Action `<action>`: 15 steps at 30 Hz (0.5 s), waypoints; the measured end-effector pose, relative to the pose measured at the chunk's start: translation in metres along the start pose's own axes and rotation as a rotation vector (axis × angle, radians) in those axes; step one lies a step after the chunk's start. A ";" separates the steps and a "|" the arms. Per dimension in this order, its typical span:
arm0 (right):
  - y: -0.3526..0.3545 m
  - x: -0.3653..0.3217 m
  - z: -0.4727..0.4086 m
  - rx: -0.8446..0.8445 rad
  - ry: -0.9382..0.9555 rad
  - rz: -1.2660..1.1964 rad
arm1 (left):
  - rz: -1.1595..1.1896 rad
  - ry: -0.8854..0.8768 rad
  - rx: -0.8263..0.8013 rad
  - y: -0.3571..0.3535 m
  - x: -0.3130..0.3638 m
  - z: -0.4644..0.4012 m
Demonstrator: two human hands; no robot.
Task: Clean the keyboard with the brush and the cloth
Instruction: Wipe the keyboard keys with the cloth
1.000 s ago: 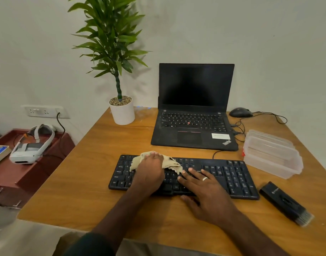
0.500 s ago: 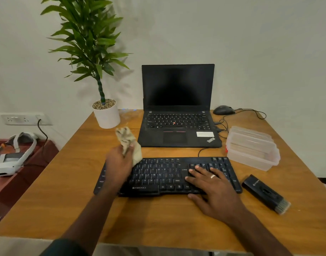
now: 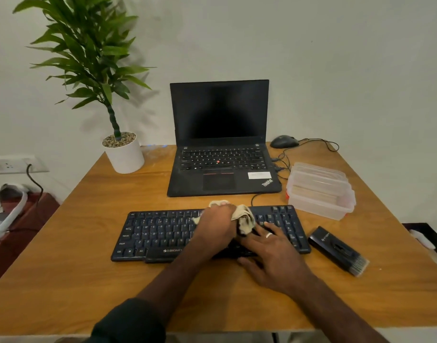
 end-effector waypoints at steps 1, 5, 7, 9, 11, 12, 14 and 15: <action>0.000 0.000 0.000 -0.006 -0.001 -0.016 | 0.097 -0.042 0.016 0.002 0.008 -0.003; 0.006 0.003 0.007 0.056 0.016 -0.079 | 0.739 0.011 0.113 0.010 -0.025 -0.005; 0.013 0.013 0.019 0.130 -0.022 -0.081 | 1.126 0.131 0.201 0.016 -0.063 0.008; 0.018 0.028 0.031 0.171 -0.095 -0.067 | 1.268 0.224 0.326 0.028 -0.103 0.027; 0.016 0.039 0.036 0.149 -0.143 -0.065 | 1.275 0.239 0.447 0.045 -0.139 0.043; 0.014 0.040 0.036 0.131 -0.149 -0.068 | 1.262 0.252 0.490 0.051 -0.153 0.049; 0.011 0.037 0.031 0.117 -0.143 -0.065 | 1.216 0.263 0.494 0.057 -0.164 0.054; 0.011 0.036 0.030 0.117 -0.138 -0.064 | 1.171 0.232 0.470 0.058 -0.159 0.053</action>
Point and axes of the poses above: each hand's wrist, its own z-axis away from the middle knuckle, its own y-axis out of the back of the hand, x = y × z, the point moved 8 cm from there along -z, towards the middle knuckle, and after that the axes turned 14 degrees about -x, right-handed, at the moved point
